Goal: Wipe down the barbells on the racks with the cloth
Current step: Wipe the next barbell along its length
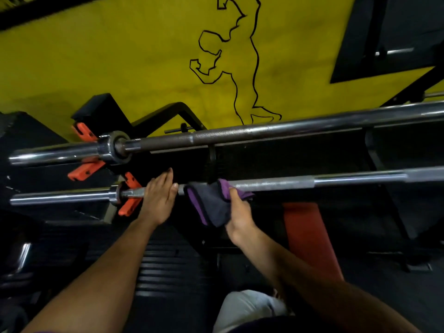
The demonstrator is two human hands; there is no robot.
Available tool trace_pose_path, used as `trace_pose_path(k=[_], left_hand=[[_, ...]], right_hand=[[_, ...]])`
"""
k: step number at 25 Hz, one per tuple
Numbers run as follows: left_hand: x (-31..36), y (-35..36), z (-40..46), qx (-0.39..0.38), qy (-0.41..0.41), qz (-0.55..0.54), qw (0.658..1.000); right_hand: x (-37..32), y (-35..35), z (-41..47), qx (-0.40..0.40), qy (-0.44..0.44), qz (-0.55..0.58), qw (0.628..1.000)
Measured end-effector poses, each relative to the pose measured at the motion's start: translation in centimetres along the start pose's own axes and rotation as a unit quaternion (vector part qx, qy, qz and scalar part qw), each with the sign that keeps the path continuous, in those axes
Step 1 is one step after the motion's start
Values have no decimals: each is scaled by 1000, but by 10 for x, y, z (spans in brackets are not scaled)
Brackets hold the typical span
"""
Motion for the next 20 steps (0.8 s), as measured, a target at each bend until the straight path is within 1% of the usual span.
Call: trace_pose_path(k=[1,3,5,7,9,10,11,13,14,15,16,17,18,20], left_hand=[[-1,1,1,4,-1,4,1000],[-2,2,3,3,-16,5,1000],[-2,3,3,6,-20,4,1000],[-1,3,2,12,-15,10,1000],[-2,3,2,22,-10,8,1000],[-3,3,2,23,-9,6,1000],[-3,4,2,22,-9,6,1000],[-5,6,2,22,-8,9,1000],[-6,7,3,23,-8,9,1000],[-7,7,4,22,-9,8,1000],[-7,6,4,20,-9,8,1000],[-7,6,3,16,-11,12,1000],[-5,6,2,13,-14,17,1000],[1,5,-3,13,-34,20,999]], right_hand=[[-7,-10,1,-13,-7,-26,1000],[-28,-42,6,-14,-43,-54,998],[-52,-81,19,-11,-69,-45,997],[-74,-124,34,-28,-67,-20,997],[-89,-134,15,-8,-49,-58,997],[-88,-131,13,4,-48,-70,996],[-88,-120,9,-8,-54,-48,997],[-71,-88,4,-7,-25,-31,999],[-58,-74,9,-8,5,-32,999],[-45,-55,7,-40,34,-34,998],[-36,-38,-1,-58,41,-81,994],[-30,-23,-15,-57,29,-142,988],[-23,-12,-29,-71,8,-217,973],[-20,-1,-49,-133,-16,-314,940]])
Point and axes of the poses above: each hand's wrist, its own z-axis towards the middle knuckle, its own y-axis out of the palm, x = y × z, the point moved 2 cm from there along z, towards the middle knuckle
